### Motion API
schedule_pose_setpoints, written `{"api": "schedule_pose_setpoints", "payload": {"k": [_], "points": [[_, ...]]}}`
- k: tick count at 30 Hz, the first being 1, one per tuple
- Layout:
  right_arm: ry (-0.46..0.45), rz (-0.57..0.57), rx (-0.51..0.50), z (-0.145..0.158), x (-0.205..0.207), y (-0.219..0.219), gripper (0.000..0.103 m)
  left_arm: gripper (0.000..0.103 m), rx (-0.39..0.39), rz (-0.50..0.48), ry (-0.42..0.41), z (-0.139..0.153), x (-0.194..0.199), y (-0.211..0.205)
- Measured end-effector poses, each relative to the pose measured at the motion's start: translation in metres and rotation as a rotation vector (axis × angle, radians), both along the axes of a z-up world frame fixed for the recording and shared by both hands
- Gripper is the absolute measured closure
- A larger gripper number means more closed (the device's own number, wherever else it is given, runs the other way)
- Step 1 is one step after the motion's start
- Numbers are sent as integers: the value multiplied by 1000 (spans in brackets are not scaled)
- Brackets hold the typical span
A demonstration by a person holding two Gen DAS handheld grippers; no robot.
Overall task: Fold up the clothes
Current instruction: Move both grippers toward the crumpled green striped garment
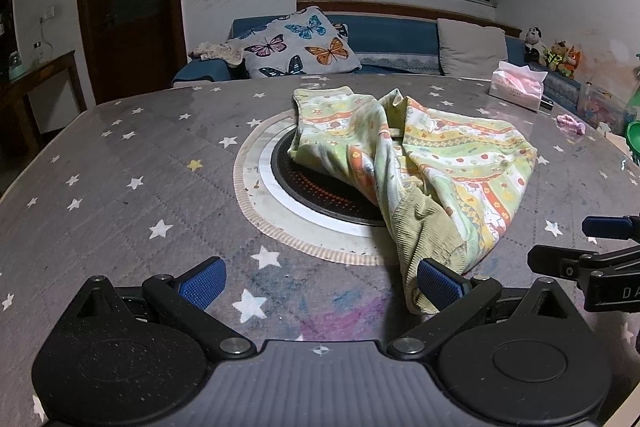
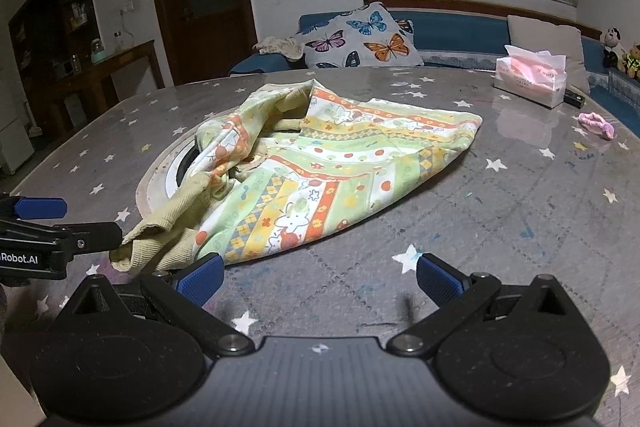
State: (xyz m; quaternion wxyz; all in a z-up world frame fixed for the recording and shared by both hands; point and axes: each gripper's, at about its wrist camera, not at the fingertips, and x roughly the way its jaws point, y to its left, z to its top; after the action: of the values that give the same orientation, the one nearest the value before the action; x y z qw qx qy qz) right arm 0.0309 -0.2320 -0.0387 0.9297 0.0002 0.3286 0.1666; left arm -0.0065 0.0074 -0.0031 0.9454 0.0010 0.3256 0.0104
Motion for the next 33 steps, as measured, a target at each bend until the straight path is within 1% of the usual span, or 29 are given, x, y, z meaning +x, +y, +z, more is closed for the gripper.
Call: {"api": "schedule_pose_setpoints", "payload": {"k": [16, 23, 33], "points": [[23, 11, 7, -3, 10, -1, 0, 0, 13, 6, -1, 3, 6, 1], [32, 16, 3, -3, 18, -1, 0, 0, 26, 2, 3, 4, 14, 1], [33, 33, -13, 0, 35, 3, 0, 0, 61, -19, -9, 12, 32, -1]]}}
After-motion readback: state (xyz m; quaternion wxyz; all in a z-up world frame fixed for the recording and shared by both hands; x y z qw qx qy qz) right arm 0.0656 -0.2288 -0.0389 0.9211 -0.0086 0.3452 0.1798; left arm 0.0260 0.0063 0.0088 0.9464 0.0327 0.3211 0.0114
